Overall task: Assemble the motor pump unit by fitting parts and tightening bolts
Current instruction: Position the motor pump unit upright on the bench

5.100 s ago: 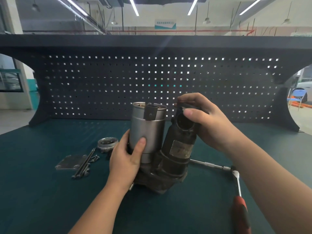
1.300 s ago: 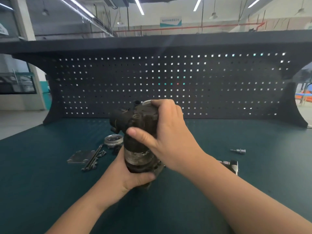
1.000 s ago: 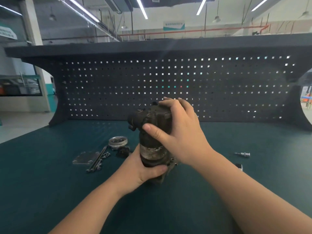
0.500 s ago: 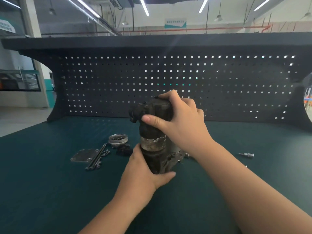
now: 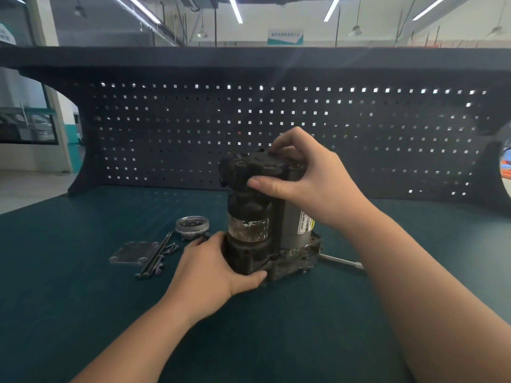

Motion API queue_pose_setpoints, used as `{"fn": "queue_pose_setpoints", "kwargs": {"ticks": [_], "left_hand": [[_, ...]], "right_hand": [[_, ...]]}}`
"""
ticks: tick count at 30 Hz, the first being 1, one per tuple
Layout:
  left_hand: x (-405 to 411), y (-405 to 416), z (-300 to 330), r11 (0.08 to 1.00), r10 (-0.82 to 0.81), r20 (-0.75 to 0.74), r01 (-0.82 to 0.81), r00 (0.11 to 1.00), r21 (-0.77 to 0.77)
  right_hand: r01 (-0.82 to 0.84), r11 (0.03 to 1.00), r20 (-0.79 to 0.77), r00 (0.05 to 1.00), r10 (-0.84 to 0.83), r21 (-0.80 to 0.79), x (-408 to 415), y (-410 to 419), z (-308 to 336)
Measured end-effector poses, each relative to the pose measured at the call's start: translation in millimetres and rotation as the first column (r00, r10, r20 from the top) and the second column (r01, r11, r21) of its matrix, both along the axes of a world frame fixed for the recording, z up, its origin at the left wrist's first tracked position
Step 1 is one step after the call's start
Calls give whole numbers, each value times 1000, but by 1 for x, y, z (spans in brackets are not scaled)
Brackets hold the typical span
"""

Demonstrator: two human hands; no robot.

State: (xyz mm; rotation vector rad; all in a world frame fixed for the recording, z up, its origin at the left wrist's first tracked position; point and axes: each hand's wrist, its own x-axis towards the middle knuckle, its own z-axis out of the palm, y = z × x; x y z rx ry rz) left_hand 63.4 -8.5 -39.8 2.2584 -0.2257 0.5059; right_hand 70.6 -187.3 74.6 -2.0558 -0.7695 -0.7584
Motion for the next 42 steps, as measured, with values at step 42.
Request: {"fn": "queue_pose_setpoints", "kwargs": {"ticks": [42], "left_hand": [[2, -3, 1, 910, -331, -61, 301, 942, -286]], "right_hand": [[113, 980, -87, 988, -129, -161, -8, -10, 12]]}}
